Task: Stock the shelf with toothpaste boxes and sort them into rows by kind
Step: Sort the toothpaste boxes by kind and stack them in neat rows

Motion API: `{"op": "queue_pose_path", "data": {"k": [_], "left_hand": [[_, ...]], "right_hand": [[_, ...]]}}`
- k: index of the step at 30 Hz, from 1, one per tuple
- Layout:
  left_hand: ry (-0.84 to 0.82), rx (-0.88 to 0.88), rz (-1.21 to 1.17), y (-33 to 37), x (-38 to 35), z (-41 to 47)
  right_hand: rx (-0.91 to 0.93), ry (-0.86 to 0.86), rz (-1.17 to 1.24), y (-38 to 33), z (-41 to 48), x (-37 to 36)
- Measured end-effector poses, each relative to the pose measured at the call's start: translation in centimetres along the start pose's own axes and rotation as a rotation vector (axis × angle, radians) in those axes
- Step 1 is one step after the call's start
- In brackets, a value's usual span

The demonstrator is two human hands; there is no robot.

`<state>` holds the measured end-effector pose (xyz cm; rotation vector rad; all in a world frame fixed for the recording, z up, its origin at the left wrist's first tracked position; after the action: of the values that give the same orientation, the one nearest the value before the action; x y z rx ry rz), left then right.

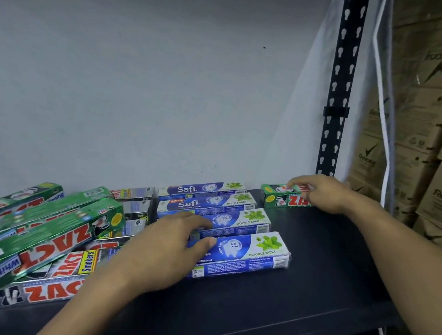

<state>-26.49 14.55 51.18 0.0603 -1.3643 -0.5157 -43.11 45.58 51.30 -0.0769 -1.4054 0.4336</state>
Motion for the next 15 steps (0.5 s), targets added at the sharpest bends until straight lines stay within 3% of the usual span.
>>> {"op": "queue_pose_path", "data": {"k": [5,11,15], "left_hand": [[-0.095,0.013,0.049,0.9,2.5,1.9],[0.132,-0.060,-0.113,1.4,5.0,8.8],[0.097,-0.102,-0.093,1.7,4.3,14.4]], "right_hand": [[-0.088,0.024,0.140,0.9,1.6,-0.6],[-0.079,0.174,0.404,3.1,1.6,-1.8],[-0.138,0.282,0.440,6.3,1.4,-1.1]]}}
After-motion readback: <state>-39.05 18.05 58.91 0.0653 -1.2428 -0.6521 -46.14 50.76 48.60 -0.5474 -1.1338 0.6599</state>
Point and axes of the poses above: each hand's wrist, its own z-axis towards the middle knuckle, its own x-axis out of the back of the hand, y = z × x, the point moved 3 cm from there along z, towards the middle knuckle, and after that the axes turned 6 degrees about -z, right-handed, at the moved point
